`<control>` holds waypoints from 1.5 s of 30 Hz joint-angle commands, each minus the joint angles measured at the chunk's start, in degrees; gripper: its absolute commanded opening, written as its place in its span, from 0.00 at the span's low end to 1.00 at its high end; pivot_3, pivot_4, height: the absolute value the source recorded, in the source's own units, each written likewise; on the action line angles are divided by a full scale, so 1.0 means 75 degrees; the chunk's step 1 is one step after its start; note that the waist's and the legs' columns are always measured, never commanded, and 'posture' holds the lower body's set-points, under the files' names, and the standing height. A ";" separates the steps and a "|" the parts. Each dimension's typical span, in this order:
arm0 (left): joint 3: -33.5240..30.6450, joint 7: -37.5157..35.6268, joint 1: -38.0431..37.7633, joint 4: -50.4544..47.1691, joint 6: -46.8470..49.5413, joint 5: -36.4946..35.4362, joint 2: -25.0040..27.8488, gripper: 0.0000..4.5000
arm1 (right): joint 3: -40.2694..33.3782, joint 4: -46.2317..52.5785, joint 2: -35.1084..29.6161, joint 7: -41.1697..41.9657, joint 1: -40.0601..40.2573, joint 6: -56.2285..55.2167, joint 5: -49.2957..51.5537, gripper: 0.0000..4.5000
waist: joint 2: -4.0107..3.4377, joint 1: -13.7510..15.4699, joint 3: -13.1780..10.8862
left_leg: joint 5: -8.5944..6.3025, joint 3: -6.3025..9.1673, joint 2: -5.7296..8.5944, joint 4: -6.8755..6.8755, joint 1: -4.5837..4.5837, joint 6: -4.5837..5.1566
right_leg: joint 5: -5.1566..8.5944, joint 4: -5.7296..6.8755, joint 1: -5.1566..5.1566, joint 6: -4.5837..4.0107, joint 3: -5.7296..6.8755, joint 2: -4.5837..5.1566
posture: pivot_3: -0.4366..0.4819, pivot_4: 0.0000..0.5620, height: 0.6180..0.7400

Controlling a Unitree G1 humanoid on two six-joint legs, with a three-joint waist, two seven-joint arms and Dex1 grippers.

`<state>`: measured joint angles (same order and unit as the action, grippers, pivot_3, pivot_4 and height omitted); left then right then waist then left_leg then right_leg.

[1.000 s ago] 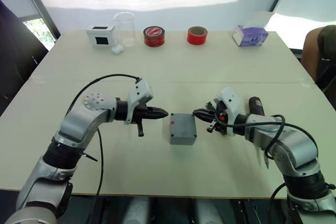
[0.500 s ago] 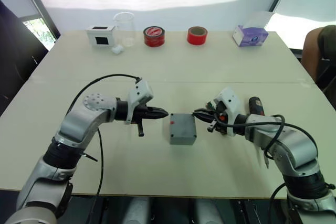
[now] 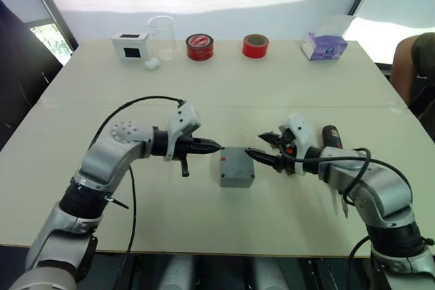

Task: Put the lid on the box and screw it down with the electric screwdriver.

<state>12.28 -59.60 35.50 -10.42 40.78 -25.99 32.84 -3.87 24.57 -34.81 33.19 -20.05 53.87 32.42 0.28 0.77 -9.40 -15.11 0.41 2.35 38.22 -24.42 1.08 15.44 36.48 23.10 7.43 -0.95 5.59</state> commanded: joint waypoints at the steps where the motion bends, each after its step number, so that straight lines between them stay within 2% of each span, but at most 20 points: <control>1: -0.0008 -0.0092 0.0223 -0.0505 -0.0048 -0.0215 -0.0145 0.00 | -0.1174 0.0130 -0.0546 0.0037 -0.0214 0.0390 0.0461 0.89 | 0.0000 -0.0006 0.0000 | 0.0000 0.0000 0.0001 0.0000 0.0000 0.0000 | 0.0000 -0.0001 0.0000 0.0000 -0.0001 0.0000 | 0.48 0.27 1.00; 2: 0.0033 -0.0093 0.0256 -0.0587 -0.0045 -0.0257 -0.0214 0.00 | -0.1405 0.0096 -0.0789 0.0042 -0.0257 0.0671 0.0553 0.97 | 0.0000 -0.0007 0.0000 | 0.0000 0.0000 0.0000 -0.0001 0.0001 0.0000 | 0.0000 -0.0001 0.0000 0.0000 -0.0001 0.0001 | 0.48 0.27 1.00; 3: 0.0055 -0.0092 0.0278 -0.0640 -0.0040 -0.0281 -0.0259 0.00 | -0.1545 0.0075 -0.0957 0.0036 -0.0285 0.0875 0.0629 0.99 | 0.0000 -0.0005 0.0000 | 0.0000 0.0000 0.0000 -0.0001 0.0001 0.0000 | 0.0000 -0.0001 0.0000 0.0000 -0.0001 0.0001 | 0.48 0.27 1.00; 7: 0.0209 -0.0070 0.0367 -0.0888 -0.0083 -0.0212 -0.0391 0.00 | -0.1816 -0.0359 -0.2003 -0.0060 -0.0355 0.2040 0.0584 0.99 | -0.0004 -0.0026 0.0001 | 0.0000 -0.0002 -0.0003 -0.0005 0.0003 0.0000 | 0.0000 -0.0002 0.0001 -0.0001 -0.0004 0.0000 | 0.48 0.27 1.00; 12: 0.0566 -0.0199 0.0416 -0.1269 -0.0228 -0.0097 -0.0425 0.00 | -0.2007 -0.1785 -0.3172 -0.0279 -0.0934 0.4326 0.0436 0.99 | -0.0005 -0.0020 0.0001 | -0.0001 -0.0009 -0.0003 -0.0004 0.0002 0.0001 | 0.0001 -0.0005 0.0001 -0.0002 -0.0010 0.0006 | 0.48 0.27 1.00; 14: 0.0672 -0.0264 0.0428 -0.1336 -0.0277 -0.0090 -0.0445 0.00 | -0.1834 -0.2102 -0.3647 0.0044 -0.0980 0.4945 0.0636 0.99 | -0.0006 -0.0008 0.0001 | -0.0001 -0.0009 -0.0003 -0.0006 0.0001 0.0001 | 0.0001 -0.0008 0.0001 -0.0002 -0.0010 0.0007 | 0.48 0.27 1.00; 18: 0.0998 -0.0375 0.0401 -0.1314 -0.0550 0.0101 -0.0497 0.00 | -0.1168 -0.2644 -0.4427 0.0740 -0.0910 0.5150 0.1200 0.99 | -0.0012 -0.0023 0.0001 | -0.0002 -0.0010 -0.0006 -0.0011 0.0001 0.0004 | 0.0001 -0.0022 -0.0001 -0.0003 -0.0009 0.0007 | 0.48 0.27 1.00; 26: 0.1162 -0.0342 0.0352 -0.1469 -0.0645 0.0219 -0.0522 0.00 | 0.0132 -0.3842 -0.4501 0.1177 -0.2021 0.5150 0.1389 0.99 | -0.0014 -0.0065 0.0000 | -0.0003 -0.0015 -0.0007 -0.0011 0.0001 0.0004 | 0.0001 -0.0022 0.0003 -0.0002 -0.0011 0.0006 | 0.48 0.27 1.00; 36: 0.1100 -0.0086 0.0414 -0.1590 -0.0283 0.0156 -0.0542 0.00 | 0.1963 -0.4701 -0.4369 0.1857 -0.2500 0.4256 0.0436 0.99 | -0.0014 -0.0026 0.0000 | -0.0003 -0.0015 -0.0003 -0.0006 -0.0003 0.0005 | 0.0000 -0.0024 0.0002 0.0000 -0.0011 0.0007 | 0.48 0.27 1.00; 45: 0.1089 0.0156 0.0300 -0.1450 -0.0324 0.0181 -0.0700 0.00 | 0.2977 -0.5202 -0.4097 0.2527 -0.2856 0.3683 -0.0307 0.99 | -0.0012 -0.0028 -0.0001 | -0.0003 -0.0015 -0.0004 -0.0004 -0.0001 0.0004 | -0.0001 -0.0024 0.0000 0.0000 -0.0009 0.0002 | 0.48 0.27 1.00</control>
<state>21.44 -59.05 37.88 -20.42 38.75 -24.35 28.00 17.36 -13.70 -66.18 51.06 -40.87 82.86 31.43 0.20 0.56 -9.40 -15.13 0.31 2.32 38.21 -24.43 1.12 15.44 36.30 23.09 7.43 -1.02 5.61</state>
